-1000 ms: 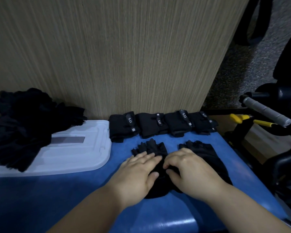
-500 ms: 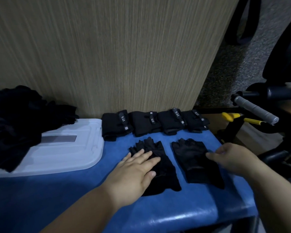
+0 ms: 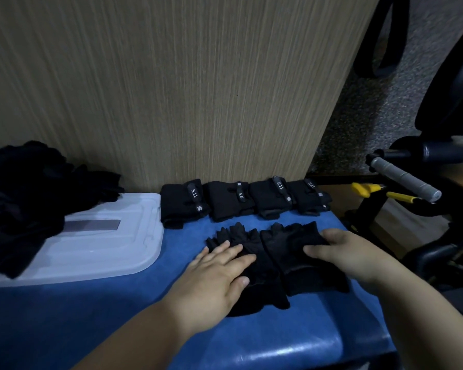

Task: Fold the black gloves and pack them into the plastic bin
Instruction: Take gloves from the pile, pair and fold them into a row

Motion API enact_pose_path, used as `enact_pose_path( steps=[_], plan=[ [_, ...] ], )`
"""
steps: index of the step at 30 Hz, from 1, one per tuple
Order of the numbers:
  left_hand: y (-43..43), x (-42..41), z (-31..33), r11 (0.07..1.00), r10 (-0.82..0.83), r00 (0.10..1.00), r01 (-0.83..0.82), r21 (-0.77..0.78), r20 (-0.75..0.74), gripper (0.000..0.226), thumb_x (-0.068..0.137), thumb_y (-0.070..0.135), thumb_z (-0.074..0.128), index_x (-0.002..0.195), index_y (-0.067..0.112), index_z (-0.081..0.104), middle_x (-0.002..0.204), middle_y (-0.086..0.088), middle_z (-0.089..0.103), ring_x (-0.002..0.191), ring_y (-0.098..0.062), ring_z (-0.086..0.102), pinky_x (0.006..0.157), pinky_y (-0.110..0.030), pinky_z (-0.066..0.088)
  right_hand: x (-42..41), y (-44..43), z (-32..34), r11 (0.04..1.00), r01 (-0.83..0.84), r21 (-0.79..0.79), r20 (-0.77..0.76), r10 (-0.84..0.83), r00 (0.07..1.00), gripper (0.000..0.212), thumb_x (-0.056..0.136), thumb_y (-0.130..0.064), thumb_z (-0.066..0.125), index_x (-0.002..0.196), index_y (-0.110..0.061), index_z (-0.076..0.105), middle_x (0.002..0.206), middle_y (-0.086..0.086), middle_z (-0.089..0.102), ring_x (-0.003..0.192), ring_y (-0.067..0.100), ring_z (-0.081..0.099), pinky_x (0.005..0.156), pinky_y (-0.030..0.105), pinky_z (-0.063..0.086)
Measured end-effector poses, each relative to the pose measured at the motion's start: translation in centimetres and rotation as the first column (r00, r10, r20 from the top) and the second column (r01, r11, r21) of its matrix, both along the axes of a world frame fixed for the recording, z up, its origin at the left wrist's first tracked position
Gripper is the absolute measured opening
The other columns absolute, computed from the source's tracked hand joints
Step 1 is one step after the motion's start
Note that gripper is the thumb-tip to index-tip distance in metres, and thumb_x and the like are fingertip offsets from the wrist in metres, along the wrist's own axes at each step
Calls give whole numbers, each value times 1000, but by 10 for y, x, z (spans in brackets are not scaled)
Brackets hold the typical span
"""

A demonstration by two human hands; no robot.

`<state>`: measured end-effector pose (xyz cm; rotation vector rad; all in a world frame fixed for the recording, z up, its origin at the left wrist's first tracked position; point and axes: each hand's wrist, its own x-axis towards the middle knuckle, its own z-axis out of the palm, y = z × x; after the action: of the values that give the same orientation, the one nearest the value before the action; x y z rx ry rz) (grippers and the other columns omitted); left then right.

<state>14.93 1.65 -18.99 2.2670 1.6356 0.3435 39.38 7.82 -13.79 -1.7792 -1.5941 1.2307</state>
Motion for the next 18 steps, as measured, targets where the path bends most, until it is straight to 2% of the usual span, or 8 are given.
enact_pose_path(
  steps=[2,4,7,9,11,13,16,18],
  plan=[
    [0,0,-1,1000,4,1000,-4,5,11,47,102,45,27,148,47,17,158,23,5,143,4,-10,116,-25,-10,-2,0,1,1000,0,-21,-149,-3,989,41,81,-17,74,119,-10,61,103,4,73,91,19,71,89,36,55],
    [2,-2,-2,1000,8,999,-8,1,37,47,102,46,29,147,47,20,157,25,7,143,4,-8,117,-24,-10,-8,-5,9,999,-35,-39,-308,22,951,32,82,-13,70,113,-7,63,95,6,75,86,18,72,74,27,58],
    [4,-6,-4,1000,11,992,-8,-21,129,46,100,46,37,145,46,28,154,28,13,142,8,-4,117,-22,-6,-16,-11,15,992,-121,-34,-429,95,898,43,73,-15,75,112,-1,63,108,22,69,103,38,66,85,42,54],
    [5,-7,-2,998,49,967,-38,-49,251,43,98,43,45,140,44,38,149,30,22,140,11,5,117,-19,4,-22,-12,15,987,-161,-20,-433,137,891,50,68,-18,80,114,-6,65,114,22,67,107,40,63,92,48,49],
    [6,-6,3,989,148,900,-132,-67,410,34,97,35,50,131,41,50,136,29,38,132,11,27,108,-13,22,-30,-15,14,975,-224,-2,-418,202,886,55,67,-27,77,118,-14,63,115,16,68,100,39,64,90,47,50],
    [7,-4,10,961,265,794,-266,-80,546,23,97,26,50,113,37,62,116,24,54,108,8,49,89,-10,34,-38,-20,14,956,-293,-1,-471,257,844,50,69,-24,68,118,-15,62,114,10,70,88,21,65,74,29,54],
    [7,-5,20,905,395,630,-390,-167,669,26,98,21,45,85,34,64,92,16,64,90,4,56,72,-7,37,-47,-24,15,947,-321,5,-548,271,792,41,78,-8,71,118,-9,61,113,11,70,87,14,67,68,22,54],
    [5,-7,23,880,454,592,-413,-233,665,25,99,30,41,85,31,62,90,11,65,89,-1,57,70,-11,36,-49,-20,12,974,-222,37,-495,211,843,27,87,-3,63,113,-9,62,105,9,73,81,13,65,64,21,53]
  ],
)
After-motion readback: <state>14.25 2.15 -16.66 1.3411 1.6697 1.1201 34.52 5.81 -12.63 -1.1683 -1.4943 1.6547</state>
